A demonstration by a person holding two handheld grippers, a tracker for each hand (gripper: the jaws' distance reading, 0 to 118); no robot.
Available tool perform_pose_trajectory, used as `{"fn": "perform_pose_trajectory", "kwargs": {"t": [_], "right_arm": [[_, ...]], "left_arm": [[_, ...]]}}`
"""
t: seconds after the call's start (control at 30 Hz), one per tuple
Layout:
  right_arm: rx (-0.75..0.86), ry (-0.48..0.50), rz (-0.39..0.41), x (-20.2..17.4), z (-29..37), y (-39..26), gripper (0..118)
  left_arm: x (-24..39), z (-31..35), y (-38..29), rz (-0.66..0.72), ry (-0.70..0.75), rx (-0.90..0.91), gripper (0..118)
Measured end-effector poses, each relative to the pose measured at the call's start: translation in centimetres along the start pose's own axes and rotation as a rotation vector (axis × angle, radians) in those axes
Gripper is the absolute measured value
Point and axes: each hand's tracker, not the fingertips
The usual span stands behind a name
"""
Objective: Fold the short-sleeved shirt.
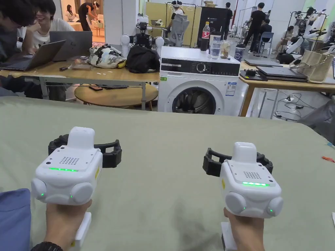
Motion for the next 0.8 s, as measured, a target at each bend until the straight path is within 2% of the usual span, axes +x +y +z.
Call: {"fn": "perform_pose_trajectory", "kwargs": {"t": [0.3, 0.57, 0.8], "right_arm": [[-0.016, -0.004, -0.027, 0.2, -0.3, -0.3, 118], [-0.012, -0.003, 0.024, -0.1, 0.4, -0.1, 118], [-0.022, -0.019, 0.000, 0.4, -0.1, -0.5, 118]], "left_arm": [[0.1, 0.4, 0.1, 0.003, -0.005, -0.006, 118], [-0.4, 0.5, 0.1, 0.006, -0.008, -0.003, 118], [-0.8, 0.7, 0.0, 0.015, -0.004, 0.011, 118]]}}
